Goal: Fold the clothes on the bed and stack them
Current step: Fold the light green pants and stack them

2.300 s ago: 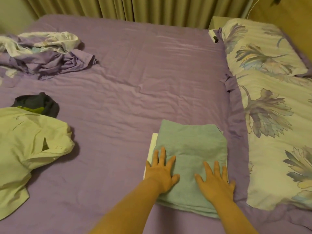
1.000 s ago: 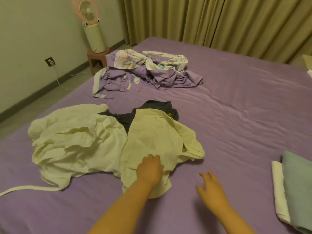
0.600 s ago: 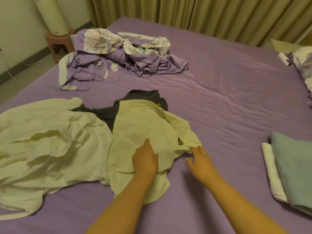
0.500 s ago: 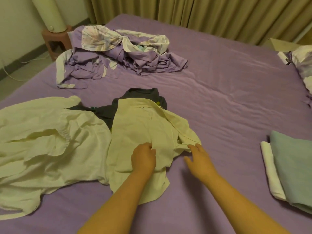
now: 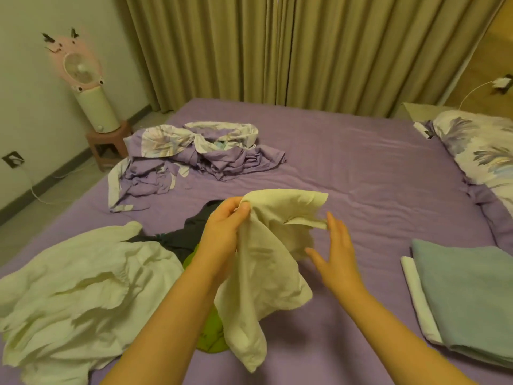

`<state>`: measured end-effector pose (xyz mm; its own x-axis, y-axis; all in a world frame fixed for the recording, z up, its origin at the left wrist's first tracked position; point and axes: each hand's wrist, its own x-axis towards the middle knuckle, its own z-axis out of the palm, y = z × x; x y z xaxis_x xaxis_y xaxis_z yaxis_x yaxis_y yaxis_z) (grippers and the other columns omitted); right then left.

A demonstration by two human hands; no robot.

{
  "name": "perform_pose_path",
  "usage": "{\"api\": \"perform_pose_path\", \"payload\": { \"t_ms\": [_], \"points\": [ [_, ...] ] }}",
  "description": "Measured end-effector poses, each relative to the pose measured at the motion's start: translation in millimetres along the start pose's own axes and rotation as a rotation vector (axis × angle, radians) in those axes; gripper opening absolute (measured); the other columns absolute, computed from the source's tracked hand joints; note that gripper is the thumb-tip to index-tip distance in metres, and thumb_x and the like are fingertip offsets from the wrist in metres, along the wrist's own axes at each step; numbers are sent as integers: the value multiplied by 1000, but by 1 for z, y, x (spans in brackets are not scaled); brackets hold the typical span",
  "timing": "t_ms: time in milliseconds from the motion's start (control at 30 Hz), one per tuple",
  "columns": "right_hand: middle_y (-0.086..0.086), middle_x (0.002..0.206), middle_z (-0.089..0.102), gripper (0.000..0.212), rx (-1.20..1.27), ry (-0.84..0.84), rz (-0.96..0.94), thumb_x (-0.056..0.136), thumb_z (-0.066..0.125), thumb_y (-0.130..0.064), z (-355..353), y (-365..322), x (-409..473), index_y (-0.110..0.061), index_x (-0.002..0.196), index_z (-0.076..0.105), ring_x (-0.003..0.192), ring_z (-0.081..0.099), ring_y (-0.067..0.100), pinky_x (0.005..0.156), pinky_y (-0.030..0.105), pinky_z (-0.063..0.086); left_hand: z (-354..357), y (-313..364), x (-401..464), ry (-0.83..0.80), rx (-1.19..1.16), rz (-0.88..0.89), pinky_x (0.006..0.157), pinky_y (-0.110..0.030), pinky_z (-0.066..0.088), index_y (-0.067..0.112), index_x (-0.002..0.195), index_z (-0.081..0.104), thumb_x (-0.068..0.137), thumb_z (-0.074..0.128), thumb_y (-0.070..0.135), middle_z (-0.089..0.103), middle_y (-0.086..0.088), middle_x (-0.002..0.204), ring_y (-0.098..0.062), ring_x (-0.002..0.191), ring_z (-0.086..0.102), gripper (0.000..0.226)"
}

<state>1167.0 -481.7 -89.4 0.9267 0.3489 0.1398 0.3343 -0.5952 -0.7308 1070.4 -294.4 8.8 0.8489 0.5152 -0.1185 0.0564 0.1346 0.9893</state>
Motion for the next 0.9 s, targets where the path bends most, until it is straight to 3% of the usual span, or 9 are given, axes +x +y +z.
{"api": "perform_pose_path", "payload": {
  "t_ms": [67,167,233,300,433,567,633,767,900],
  "points": [
    [8,156,16,69,19,10,-30,89,63,-17,-36,-21,2,-25,147,26,144,14,23,111,36,24,11,31,-16,-11,-105,3,71,-27,48,16,86,64,97,50,19,65,5,78,-12,76,59,18],
    [14,119,58,28,87,56,-131,86,54,1,-97,-41,-3,-7,110,64,110,50,26,95,35,40,28,75,-45,-19,-175,18,72,-29,51,11,95,66,97,49,18,70,-1,87,-14,82,64,18],
    [4,92,64,24,224,63,-60,83,53,10,-143,-52,-13,-6,94,67,90,57,24,76,24,45,40,98,-66,1,-164,33,72,-30,51,12,96,67,97,49,18,72,-1,89,-14,84,66,19],
    [-2,87,65,29,304,76,-5,84,51,11,-187,-55,-24,-12,93,67,88,61,23,68,17,47,51,113,-89,31,-100,46,72,-32,52,14,96,67,98,50,19,72,-2,90,-16,84,66,18],
    [4,87,65,25,294,66,11,86,51,6,-251,-48,-55,-13,90,66,82,59,21,71,35,52,69,116,-134,76,136,67,75,-40,50,15,86,68,94,59,27,69,-6,85,-23,80,62,17],
    [2,83,61,2,254,-1,45,87,65,-13,-286,-35,-91,-12,88,63,77,55,18,55,23,43,83,85,-181,36,358,63,66,-25,42,9,77,67,86,68,31,65,-8,73,-13,70,55,24],
    [-2,77,60,13,156,-89,83,83,71,-25,-287,-23,-108,-15,81,62,72,54,15,51,21,40,87,57,-202,55,446,36,56,-16,38,2,74,65,84,71,30,59,-6,67,-6,59,50,30],
    [-5,71,58,22,-8,-300,137,82,70,-36,-256,23,-148,-25,68,56,72,54,17,57,25,39,85,-21,-230,57,562,-67,59,-28,38,3,70,62,82,74,27,58,-3,64,-13,60,49,30],
    [-9,78,61,10,-107,-524,183,86,64,-30,-208,88,-205,-32,78,58,78,57,14,63,23,41,79,-110,-253,50,789,-228,66,-31,44,14,83,64,88,63,23,64,2,78,-17,76,58,10]
  ]
}}
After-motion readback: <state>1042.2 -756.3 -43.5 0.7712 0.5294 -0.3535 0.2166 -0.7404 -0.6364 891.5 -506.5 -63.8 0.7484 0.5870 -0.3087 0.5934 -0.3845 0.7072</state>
